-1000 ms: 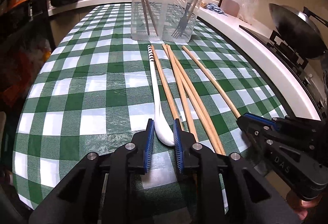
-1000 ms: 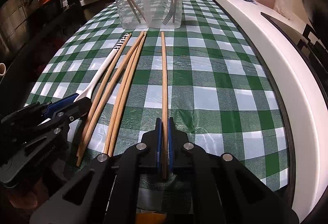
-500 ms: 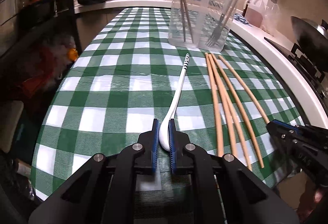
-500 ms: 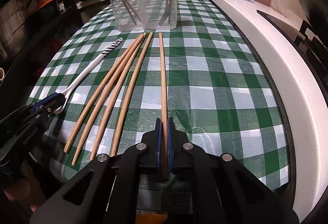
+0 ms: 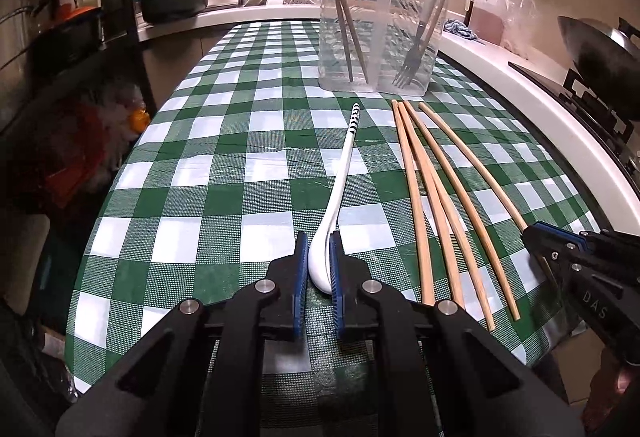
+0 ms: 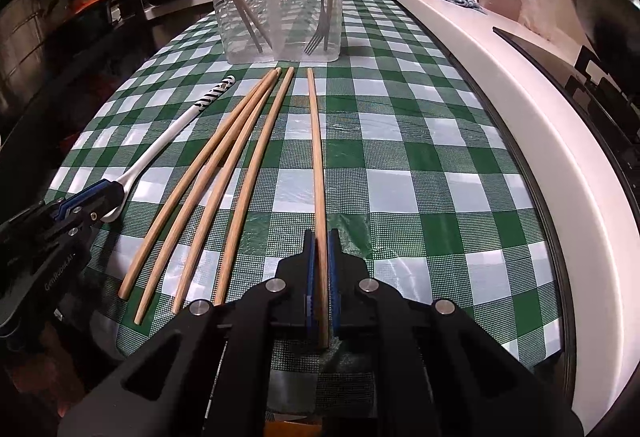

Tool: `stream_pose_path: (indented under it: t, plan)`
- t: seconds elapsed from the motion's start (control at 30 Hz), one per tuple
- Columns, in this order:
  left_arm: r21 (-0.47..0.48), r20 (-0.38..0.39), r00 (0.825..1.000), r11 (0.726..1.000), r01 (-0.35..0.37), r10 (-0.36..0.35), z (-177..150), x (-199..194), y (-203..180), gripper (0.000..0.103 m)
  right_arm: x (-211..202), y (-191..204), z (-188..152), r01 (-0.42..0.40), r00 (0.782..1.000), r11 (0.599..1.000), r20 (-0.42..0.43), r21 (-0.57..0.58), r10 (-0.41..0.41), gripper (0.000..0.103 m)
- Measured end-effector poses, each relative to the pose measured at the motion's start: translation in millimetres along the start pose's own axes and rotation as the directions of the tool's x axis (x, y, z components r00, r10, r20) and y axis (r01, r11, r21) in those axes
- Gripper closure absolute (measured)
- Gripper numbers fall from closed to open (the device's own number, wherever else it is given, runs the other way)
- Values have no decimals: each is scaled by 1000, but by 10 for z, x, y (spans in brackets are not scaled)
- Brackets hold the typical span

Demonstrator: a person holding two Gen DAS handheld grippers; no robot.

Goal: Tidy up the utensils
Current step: 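Grasp a chopstick with the right tool while the left tool grasps the white spoon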

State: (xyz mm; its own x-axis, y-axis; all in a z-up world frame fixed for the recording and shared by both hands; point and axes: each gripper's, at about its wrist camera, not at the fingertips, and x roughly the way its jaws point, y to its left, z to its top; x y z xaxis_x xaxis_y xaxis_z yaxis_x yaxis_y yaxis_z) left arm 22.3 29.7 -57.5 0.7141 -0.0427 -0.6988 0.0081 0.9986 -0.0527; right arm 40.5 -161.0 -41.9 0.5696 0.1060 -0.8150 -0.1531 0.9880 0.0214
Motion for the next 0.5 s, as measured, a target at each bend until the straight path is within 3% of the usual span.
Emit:
stream_pose_path:
  t: [0.5]
  plan:
    - [21,8,1000,1000,5,-5,-25,6,-49,89,1,24,-4,11,1000,1000,14,-12,-11,97]
